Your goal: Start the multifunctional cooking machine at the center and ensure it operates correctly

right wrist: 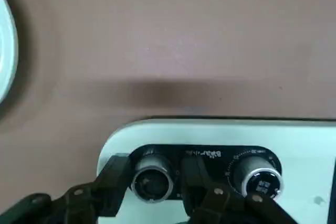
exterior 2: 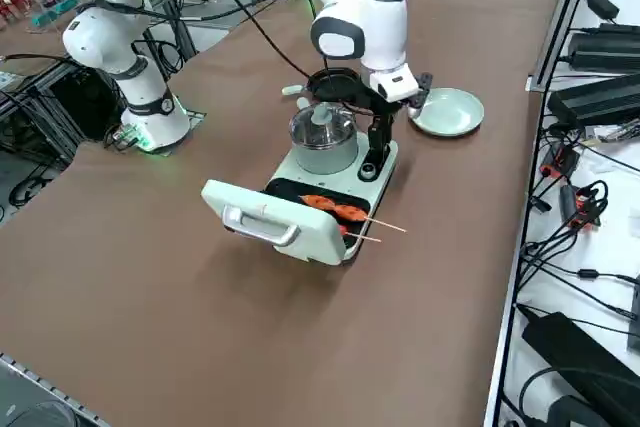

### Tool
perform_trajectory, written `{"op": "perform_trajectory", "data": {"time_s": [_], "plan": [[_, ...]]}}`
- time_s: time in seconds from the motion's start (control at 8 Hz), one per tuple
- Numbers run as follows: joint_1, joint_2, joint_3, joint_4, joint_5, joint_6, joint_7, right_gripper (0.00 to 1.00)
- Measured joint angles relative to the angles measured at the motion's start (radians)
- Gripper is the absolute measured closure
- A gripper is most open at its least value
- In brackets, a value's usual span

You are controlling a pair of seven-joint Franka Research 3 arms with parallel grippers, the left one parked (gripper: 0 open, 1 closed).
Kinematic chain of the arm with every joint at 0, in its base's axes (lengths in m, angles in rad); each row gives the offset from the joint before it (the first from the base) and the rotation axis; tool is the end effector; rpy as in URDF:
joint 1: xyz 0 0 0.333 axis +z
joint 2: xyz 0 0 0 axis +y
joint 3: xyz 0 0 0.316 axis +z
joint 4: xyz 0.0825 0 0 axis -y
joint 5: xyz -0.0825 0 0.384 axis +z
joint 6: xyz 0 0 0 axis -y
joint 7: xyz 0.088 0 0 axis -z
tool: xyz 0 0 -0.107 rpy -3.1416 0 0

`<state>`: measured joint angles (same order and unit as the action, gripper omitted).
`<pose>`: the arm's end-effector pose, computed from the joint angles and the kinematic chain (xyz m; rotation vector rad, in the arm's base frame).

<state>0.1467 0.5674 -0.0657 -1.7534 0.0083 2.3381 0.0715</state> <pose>0.6640 0.0579 0.2490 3.1137 0.0224 0.0322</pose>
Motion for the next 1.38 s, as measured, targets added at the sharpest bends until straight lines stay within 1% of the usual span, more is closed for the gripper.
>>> {"op": "perform_trajectory", "data": {"time_s": [0.25,0.5,0.62,1.12,1.38], "plan": [[0.000,0.006,0.000,0.000,0.000,0.000,0.000,0.41],[0.001,0.005,0.002,0.003,0.004,0.000,0.000,0.49],[0.001,0.004,0.002,0.003,0.004,-0.003,0.000,0.57],[0.001,0.006,0.002,0.008,0.004,-0.010,-0.010,0.57],[0.002,0.011,0.003,0.018,0.002,-0.025,-0.098,0.57]]}}
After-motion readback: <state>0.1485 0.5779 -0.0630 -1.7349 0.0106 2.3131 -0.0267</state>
